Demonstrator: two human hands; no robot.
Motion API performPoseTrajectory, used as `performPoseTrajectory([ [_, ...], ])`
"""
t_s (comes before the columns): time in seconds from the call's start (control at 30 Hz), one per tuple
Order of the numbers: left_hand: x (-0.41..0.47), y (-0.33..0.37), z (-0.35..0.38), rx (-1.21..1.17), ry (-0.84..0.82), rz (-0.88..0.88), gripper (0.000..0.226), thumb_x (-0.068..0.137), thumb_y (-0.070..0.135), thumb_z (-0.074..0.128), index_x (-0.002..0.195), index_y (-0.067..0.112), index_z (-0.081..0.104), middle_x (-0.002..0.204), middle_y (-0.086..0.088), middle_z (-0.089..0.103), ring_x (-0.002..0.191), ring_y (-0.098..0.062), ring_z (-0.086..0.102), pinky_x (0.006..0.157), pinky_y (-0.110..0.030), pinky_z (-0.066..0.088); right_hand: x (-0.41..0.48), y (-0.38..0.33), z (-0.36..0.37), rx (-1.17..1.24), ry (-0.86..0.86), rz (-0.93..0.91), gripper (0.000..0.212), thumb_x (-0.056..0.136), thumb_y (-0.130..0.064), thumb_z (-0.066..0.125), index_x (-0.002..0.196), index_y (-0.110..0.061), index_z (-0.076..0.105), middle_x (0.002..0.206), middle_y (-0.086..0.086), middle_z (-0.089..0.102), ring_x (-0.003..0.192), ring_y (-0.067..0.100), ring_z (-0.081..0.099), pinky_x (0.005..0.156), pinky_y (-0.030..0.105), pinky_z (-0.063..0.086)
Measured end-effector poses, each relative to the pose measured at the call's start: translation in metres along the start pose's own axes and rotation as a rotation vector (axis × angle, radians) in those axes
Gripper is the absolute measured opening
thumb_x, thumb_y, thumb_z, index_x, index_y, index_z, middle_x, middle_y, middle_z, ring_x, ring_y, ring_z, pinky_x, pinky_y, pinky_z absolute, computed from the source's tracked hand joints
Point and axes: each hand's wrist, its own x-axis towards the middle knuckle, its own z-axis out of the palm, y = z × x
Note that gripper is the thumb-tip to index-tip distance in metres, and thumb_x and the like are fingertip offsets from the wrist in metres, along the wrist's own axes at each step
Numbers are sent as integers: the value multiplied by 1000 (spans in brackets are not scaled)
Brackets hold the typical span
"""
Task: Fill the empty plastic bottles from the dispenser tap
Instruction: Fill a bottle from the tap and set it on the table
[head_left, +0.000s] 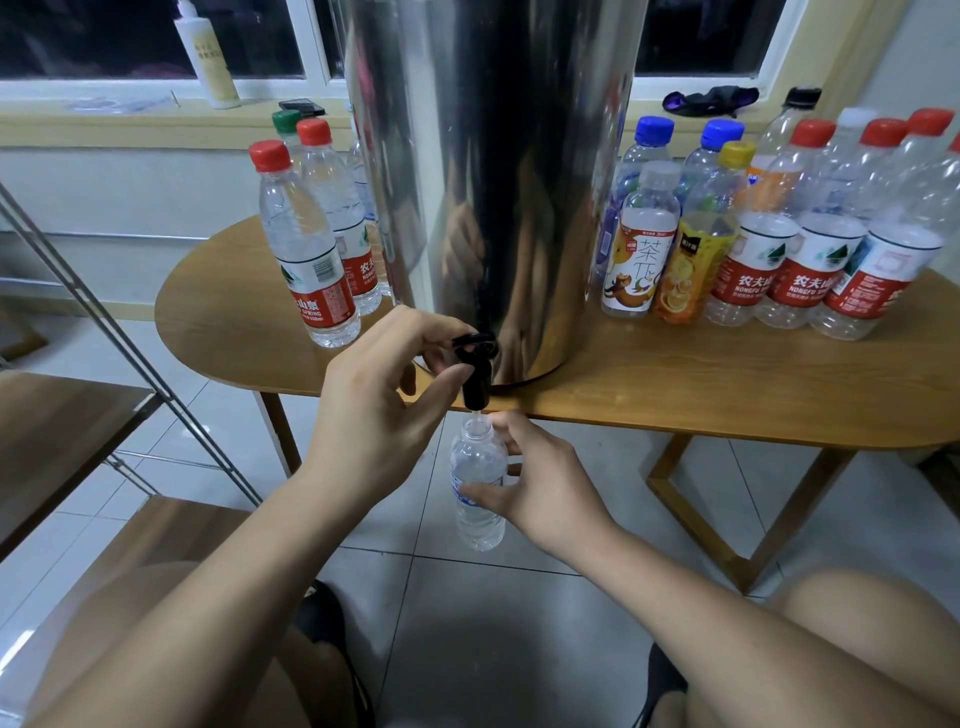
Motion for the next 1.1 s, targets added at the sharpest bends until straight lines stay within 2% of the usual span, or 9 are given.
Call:
performPoseTrajectory([
  [0.2, 0, 1, -1, 2, -1, -4, 27, 94, 4, 83, 116, 16, 73, 92, 7, 65, 85, -4, 60, 67, -26, 48, 0, 0, 0, 11, 2, 0, 70, 75, -49, 95, 132, -44, 54, 127, -23, 67, 117, 3, 65, 98, 36, 60],
  [0.5, 0, 0, -1, -3, -8, 2, 26, 95, 5, 82, 116, 17, 73, 93, 6, 65, 86, -9, 62, 67, -30, 49, 0, -1, 0, -3, 3, -2, 71, 75, -50, 95, 131, -44, 53, 127, -22, 67, 116, 4, 64, 97, 37, 61],
  [0.97, -1, 0, -1, 1, -1, 0, 28, 94, 4, 83, 116, 17, 73, 93, 7, 65, 85, -3, 61, 67, -23, 47, -2, -1, 0, 12, 6, -7, 70, 74, -47, 96, 131, -43, 54, 124, -22, 67, 115, 2, 64, 98, 32, 59],
  [1.1, -1, 0, -1, -2, 0, -1, 28, 94, 4, 83, 116, 17, 73, 92, 7, 65, 85, -3, 60, 66, -26, 48, -1, -1, 1, 10, 6, -5, 70, 74, -49, 96, 131, -42, 54, 124, -21, 67, 115, 3, 65, 98, 34, 60],
])
